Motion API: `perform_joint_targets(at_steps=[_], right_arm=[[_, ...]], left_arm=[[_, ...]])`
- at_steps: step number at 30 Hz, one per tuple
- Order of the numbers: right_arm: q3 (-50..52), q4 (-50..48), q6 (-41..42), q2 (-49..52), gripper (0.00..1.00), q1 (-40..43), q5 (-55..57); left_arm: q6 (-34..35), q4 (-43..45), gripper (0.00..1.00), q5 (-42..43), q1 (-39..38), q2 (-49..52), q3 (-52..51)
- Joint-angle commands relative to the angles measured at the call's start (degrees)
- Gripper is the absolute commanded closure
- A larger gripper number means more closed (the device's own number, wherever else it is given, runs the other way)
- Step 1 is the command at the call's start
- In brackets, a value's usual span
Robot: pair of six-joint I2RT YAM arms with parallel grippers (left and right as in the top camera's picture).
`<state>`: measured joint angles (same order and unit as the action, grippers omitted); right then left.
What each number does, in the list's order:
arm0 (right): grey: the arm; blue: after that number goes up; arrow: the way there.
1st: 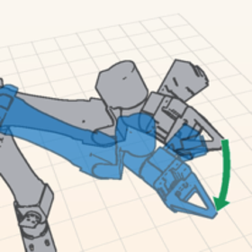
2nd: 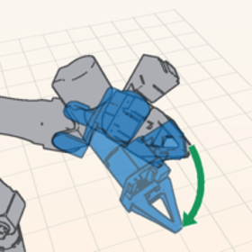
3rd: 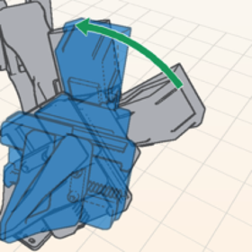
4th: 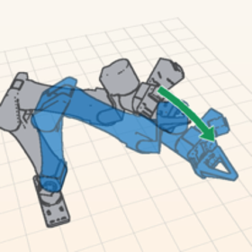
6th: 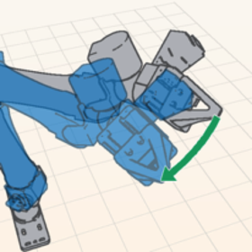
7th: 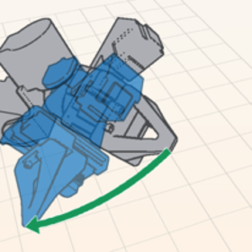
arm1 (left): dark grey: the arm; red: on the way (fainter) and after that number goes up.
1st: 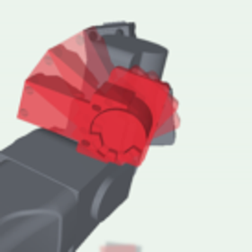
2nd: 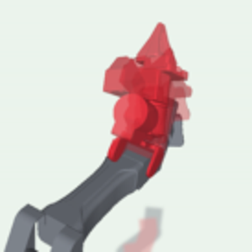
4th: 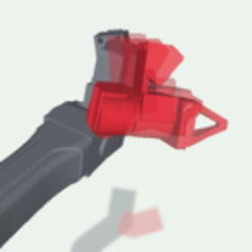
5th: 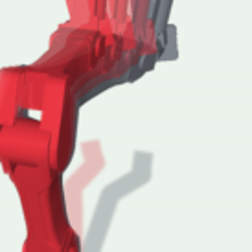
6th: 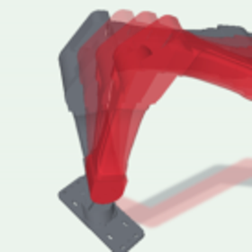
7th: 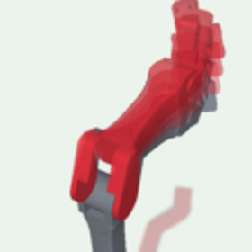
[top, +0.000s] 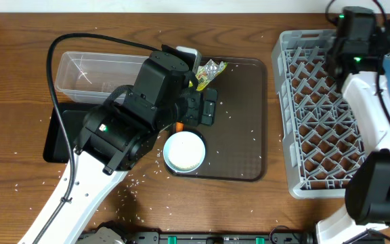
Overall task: Sort waste into correct bins and load items into the dishwasher rack
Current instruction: 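Grasp the foil snack wrapper on the brown tray with the left gripper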
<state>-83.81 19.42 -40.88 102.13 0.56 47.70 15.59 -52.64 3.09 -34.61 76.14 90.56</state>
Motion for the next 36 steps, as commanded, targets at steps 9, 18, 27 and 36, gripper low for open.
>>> perform_joint_targets(at_steps=[9, 18, 27, 36], right_arm=[[-0.52, 19.82, 33.53, -5.57, 0.01, -9.75, -35.01], [-0.52, 25.42, 40.81, -6.58, 0.01, -13.62, -48.87], [-0.52, 28.11, 54.05, -15.69, 0.01, -8.70, -48.87], [-0.52, 34.95, 58.03, -25.16, 0.01, -3.91, -48.81]], left_arm=[[-2.14, -0.20, 0.02, -7.28, 2.82, -6.14, 0.92], [-5.73, -1.42, 0.02, -7.30, 9.14, -6.84, 0.85], [-13.62, -0.09, 0.02, -7.15, 9.20, 3.56, 0.79], [-27.80, 12.66, 0.02, -2.36, 9.16, 23.02, 0.79]])
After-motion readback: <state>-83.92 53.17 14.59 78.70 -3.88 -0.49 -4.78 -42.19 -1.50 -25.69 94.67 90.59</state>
